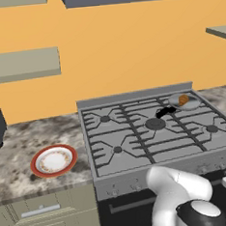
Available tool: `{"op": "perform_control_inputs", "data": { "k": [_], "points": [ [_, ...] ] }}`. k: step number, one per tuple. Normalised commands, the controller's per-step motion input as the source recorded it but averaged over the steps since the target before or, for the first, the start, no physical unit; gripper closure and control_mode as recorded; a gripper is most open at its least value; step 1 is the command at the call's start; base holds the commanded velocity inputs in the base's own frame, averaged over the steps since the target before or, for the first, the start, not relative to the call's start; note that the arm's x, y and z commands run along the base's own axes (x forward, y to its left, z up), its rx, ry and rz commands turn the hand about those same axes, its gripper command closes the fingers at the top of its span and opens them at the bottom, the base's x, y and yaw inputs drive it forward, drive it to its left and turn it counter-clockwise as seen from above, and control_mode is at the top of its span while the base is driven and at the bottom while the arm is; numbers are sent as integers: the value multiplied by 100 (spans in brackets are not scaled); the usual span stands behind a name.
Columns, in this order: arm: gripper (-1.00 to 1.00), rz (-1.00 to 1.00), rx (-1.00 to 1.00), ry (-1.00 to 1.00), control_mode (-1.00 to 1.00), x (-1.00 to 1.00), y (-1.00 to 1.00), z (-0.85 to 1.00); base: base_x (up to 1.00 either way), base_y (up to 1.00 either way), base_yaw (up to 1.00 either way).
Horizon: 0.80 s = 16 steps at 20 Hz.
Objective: Pick the croissant and place it on the pan. Then turn on the stove to warm the croissant.
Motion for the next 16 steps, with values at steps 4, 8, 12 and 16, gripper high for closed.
{"op": "perform_control_inputs", "data": {
  "k": [4, 8, 12, 16],
  "points": [
    [-100, 0, 7, 0, -100, 13, -11, -14, 0, 0, 0],
    [-100, 0, 5, 0, -100, 10, -11, -11, 0, 0, 0],
    [-100, 0, 2, 0, -100, 9, -3, -9, 0, 0, 0],
    [-100, 0, 0, 0, -100, 15, 0, -11, 0, 0, 0]
  ]
}}
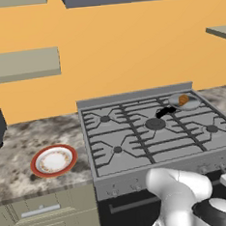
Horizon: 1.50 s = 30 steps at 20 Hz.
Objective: Pick the croissant and place it on the pan. Then turn on the stove to warm the croissant.
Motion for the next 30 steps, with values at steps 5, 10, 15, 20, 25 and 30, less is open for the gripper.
{"op": "perform_control_inputs", "data": {
  "k": [5, 10, 15, 20, 25, 30],
  "points": [
    [-100, 0, 0, 0, -100, 16, 0, -8, 0, 0, 0],
    [-100, 0, 0, 0, -100, 17, -1, -14, 0, 0, 0],
    [-100, 0, 0, 0, -100, 17, -5, -15, 0, 0, 0],
    [-100, -1, 0, 0, -100, 13, -19, -17, 0, 0, 0],
    [-100, -1, 0, 0, -100, 15, -17, -18, 0, 0, 0],
    [-100, -1, 0, 0, -100, 14, -13, -19, 0, 0, 0]
  ]
}}
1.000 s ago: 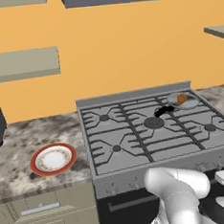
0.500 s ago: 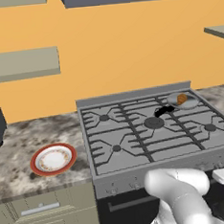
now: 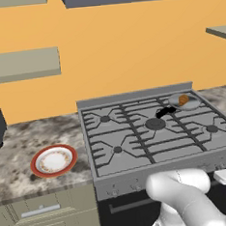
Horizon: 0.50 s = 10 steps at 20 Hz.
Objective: Pick the croissant and place it on the pan. Then turn on the stove to warm the croissant.
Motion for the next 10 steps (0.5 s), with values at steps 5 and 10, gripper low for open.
{"op": "perform_control_inputs", "data": {
  "k": [5, 10],
  "points": [
    [-100, 0, 0, 0, -100, 19, -7, -20, 0, 0, 0],
    [-100, 0, 0, 0, -100, 22, 0, -16, 0, 0, 0]
  ]
}}
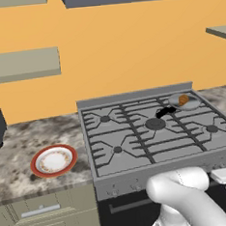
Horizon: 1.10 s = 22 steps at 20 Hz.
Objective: Pick the croissant and place it on the pan. Then turn on the stove to warm the croissant.
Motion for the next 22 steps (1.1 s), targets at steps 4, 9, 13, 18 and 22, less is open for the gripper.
{"op": "perform_control_inputs", "data": {
  "k": [4, 9, 13, 18, 22],
  "points": [
    [-100, 0, 0, 0, -100, 20, -4, -17, 0, 0, 0],
    [-100, 0, 0, 0, -100, 21, -2, -16, 0, 0, 0],
    [100, -1, 0, 0, -100, 21, 0, -15, 0, 0, 0],
    [100, -1, 0, 0, -100, 25, 0, -15, 0, 0, 0],
    [100, -2, 0, 0, -100, 32, 0, -10, 0, 0, 0]
  ]
}}
